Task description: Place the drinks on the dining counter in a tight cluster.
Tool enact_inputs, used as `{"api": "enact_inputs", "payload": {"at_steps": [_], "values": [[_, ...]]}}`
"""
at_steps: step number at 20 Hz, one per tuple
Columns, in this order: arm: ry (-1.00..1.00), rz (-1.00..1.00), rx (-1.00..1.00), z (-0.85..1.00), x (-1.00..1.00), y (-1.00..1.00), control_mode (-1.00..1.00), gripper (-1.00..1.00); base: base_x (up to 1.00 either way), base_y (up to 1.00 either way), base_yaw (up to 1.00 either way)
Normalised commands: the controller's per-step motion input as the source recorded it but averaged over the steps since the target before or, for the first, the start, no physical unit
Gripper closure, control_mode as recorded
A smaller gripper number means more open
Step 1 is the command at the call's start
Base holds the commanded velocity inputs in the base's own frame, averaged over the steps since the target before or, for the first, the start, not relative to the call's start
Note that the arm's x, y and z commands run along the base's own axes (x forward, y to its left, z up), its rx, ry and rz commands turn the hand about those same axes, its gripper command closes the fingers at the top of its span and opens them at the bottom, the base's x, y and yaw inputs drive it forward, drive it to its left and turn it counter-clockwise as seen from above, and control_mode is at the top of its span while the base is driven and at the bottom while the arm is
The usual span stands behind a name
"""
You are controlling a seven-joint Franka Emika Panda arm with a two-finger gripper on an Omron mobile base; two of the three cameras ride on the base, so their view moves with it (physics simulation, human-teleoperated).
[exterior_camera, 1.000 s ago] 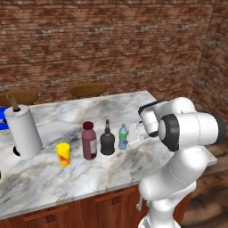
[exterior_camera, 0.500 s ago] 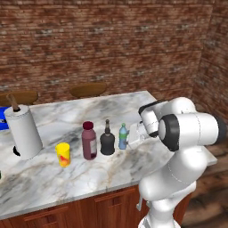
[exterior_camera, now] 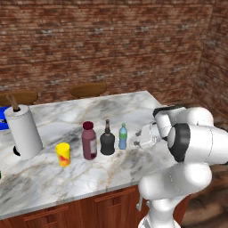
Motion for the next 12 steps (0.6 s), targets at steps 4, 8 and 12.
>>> {"api": "enact_inputs", "payload": {"at_steps": [4,8,12], "values": [[0.27,-0.18,-0.03,0.79,-0.13,-0.24,-1.00,-1.00,0.00,0.00,0.00],[0.54,-0.24,-0.15,0.97,0.00,-0.06,-1.00,-1.00,0.00,0.00,0.00],[0.42,-0.26,-0.12,0.66,-0.24,-0.04,-1.00,-1.00,0.00,0.00,0.00]]}}
